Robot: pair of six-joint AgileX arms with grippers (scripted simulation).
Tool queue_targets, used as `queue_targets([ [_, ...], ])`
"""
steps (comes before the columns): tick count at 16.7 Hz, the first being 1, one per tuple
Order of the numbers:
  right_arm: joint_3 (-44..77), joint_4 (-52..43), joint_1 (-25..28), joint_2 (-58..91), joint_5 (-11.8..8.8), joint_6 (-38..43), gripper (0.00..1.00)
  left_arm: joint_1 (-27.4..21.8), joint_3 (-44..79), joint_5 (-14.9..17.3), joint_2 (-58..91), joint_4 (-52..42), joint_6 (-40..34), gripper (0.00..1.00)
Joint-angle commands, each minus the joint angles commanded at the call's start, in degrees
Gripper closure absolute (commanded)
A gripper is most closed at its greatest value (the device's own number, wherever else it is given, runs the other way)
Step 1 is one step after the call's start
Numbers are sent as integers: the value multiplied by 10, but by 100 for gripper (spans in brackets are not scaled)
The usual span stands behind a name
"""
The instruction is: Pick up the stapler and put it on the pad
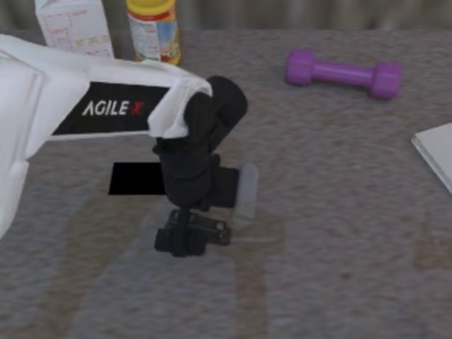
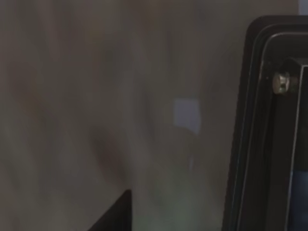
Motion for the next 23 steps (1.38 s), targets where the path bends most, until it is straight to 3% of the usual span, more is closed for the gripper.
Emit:
queue_targets([
  [9, 0, 0, 0, 0, 0, 0, 0, 0, 0, 0, 0, 0, 0, 98],
  [19, 0, 0, 0, 0, 0, 0, 0, 0, 2, 0, -2, -2, 1, 100],
  [23, 0, 0, 0, 0, 0, 0, 0, 5, 52, 0, -22, -70, 0, 100],
])
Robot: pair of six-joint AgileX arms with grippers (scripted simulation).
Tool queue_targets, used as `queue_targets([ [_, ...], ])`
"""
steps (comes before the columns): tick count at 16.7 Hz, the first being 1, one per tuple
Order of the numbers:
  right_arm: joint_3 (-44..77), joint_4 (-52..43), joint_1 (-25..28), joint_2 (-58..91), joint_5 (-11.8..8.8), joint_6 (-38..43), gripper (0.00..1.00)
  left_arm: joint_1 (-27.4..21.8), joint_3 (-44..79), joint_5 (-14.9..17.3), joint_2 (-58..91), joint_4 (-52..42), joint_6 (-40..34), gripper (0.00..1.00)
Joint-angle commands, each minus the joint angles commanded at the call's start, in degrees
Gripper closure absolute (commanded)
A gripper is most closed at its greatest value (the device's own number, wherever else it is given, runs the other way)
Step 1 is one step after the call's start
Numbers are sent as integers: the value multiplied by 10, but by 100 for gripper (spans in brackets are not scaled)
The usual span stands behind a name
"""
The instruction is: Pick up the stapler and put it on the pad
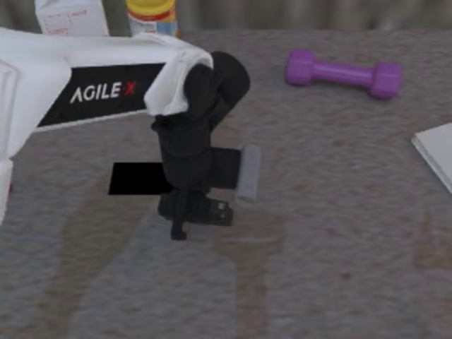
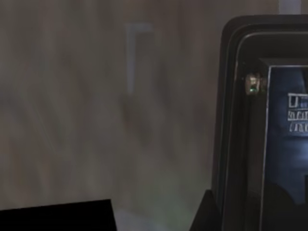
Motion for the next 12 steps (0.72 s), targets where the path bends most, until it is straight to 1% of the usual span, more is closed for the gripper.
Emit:
queue_targets([
  [3, 0, 0, 0, 0, 0, 0, 0, 1, 50, 0, -24, -89, 1, 100],
  [5, 0, 0, 0, 0, 0, 0, 0, 4, 75, 0, -39, -123, 0, 100],
  [12, 0, 0, 0, 0, 0, 0, 0, 2, 83, -1, -44, -133, -6, 100],
])
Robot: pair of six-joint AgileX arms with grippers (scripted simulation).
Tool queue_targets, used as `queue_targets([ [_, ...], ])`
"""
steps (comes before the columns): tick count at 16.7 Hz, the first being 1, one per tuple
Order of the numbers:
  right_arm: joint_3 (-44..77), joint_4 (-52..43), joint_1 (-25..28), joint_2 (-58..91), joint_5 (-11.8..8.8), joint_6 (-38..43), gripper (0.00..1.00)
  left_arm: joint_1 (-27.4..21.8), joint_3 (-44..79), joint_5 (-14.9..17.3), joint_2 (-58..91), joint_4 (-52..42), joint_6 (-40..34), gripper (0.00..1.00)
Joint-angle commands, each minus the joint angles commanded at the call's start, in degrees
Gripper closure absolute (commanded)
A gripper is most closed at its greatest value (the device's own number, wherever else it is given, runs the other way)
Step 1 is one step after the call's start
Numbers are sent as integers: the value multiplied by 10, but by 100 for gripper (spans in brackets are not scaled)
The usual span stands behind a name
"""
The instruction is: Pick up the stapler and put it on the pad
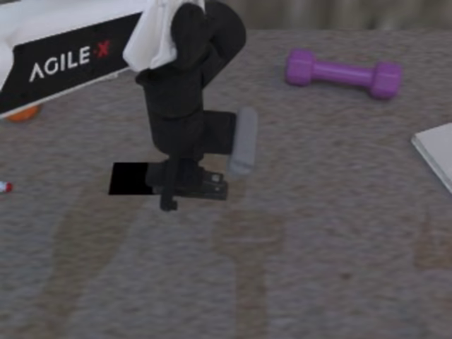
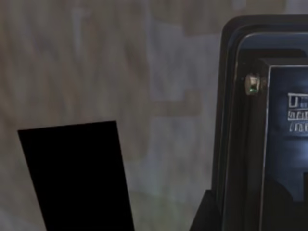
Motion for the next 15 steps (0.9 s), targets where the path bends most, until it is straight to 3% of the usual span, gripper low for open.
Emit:
queue_targets([
  [3, 0, 0, 0, 0, 0, 0, 0, 1, 15, -9, 7, -15, -50, 100],
  [7, 0, 0, 0, 0, 0, 0, 0, 9, 55, -27, 29, -55, -204, 100],
  [10, 0, 0, 0, 0, 0, 0, 0, 20, 90, -41, 53, -90, -382, 100],
  [15, 0, 0, 0, 0, 0, 0, 0, 45, 137, -57, 91, -142, -757, 100],
])
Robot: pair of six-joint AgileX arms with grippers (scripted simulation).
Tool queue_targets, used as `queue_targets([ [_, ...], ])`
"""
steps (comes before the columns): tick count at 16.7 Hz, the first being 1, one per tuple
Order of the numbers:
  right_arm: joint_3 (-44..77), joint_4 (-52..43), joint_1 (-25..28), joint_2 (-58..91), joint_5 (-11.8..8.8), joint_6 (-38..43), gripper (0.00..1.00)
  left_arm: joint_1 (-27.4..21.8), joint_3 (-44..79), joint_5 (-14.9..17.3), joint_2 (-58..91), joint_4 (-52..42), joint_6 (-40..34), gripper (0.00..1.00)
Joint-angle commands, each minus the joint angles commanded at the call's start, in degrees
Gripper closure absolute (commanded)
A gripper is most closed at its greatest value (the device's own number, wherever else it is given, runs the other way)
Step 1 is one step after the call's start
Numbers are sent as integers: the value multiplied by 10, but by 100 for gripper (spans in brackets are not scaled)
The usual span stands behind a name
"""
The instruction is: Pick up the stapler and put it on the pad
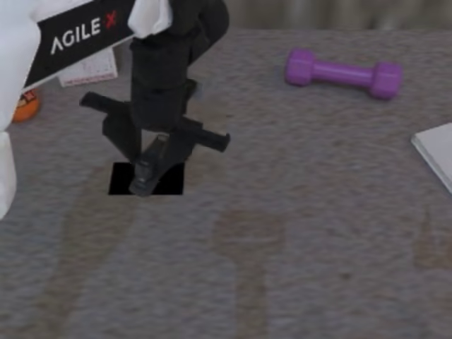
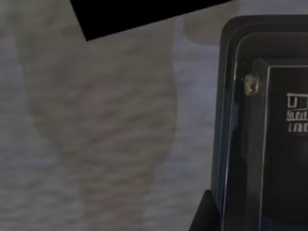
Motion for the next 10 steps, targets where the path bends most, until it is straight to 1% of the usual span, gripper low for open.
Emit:
queue_targets([
  [5, 0, 0, 0, 0, 0, 0, 0, 26, 45, 2, 43, -33, -381, 100],
  [8, 0, 0, 0, 0, 0, 0, 0, 42, 72, 13, 61, -35, -583, 100],
  [10, 0, 0, 0, 0, 0, 0, 0, 54, 88, 23, 67, -28, -703, 100],
])
